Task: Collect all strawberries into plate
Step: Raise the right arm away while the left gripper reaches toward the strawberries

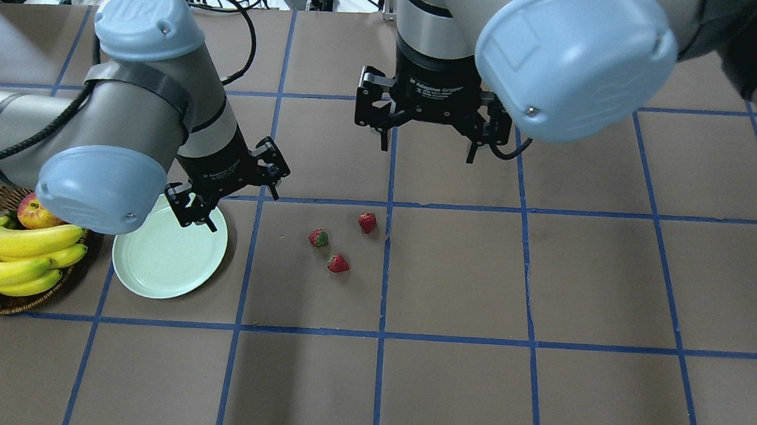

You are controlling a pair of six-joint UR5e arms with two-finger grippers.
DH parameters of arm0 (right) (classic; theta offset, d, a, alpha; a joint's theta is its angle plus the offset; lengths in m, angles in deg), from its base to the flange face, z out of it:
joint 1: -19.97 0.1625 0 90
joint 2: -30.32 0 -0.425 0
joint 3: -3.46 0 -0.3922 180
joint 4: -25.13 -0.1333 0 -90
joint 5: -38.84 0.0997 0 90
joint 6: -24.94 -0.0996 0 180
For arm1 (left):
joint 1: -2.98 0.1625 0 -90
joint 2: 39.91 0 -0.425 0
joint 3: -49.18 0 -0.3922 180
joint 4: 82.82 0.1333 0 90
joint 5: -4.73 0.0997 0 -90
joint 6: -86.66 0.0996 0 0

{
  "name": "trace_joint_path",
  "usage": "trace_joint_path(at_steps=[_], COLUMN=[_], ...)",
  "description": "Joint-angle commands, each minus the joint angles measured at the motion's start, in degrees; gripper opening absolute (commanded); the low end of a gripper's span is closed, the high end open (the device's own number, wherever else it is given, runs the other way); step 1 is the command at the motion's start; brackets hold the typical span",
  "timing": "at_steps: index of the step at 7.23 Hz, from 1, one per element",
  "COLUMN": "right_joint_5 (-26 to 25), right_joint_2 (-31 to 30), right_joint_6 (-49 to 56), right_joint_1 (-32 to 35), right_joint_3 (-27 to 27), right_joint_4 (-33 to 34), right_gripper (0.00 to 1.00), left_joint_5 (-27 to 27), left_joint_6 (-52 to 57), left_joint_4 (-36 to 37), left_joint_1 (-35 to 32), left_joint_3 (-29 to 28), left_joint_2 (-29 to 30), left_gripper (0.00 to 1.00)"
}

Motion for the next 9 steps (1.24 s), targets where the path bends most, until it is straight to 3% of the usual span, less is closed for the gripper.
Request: trace_joint_path(at_steps=[1,4,6,9], right_joint_5=[-0.84,-1.28,-1.19,-1.72], right_joint_2=[-3.89,-5.67,-6.28,-11.1], right_joint_6=[10.33,19.96,19.56,15.02], right_joint_1=[-7.82,-19.51,-19.55,-17.46], right_joint_3=[-0.05,0.04,3.88,13.99], right_joint_4=[-4.5,-4.26,-2.35,10.38], right_gripper=[1.0,1.0,1.0,1.0], left_joint_5=[-0.53,-5.79,-5.8,-6.77], left_joint_6=[-1.67,-11.58,-13.79,-15.91], left_joint_4=[9.14,14.71,17.41,21.11], left_joint_1=[-0.14,-0.32,-0.23,-0.32], left_joint_3=[2.96,3.32,2.88,3.05], left_joint_2=[5.38,11.63,14.36,18.75], left_gripper=[1.0,1.0,1.0,1.0])
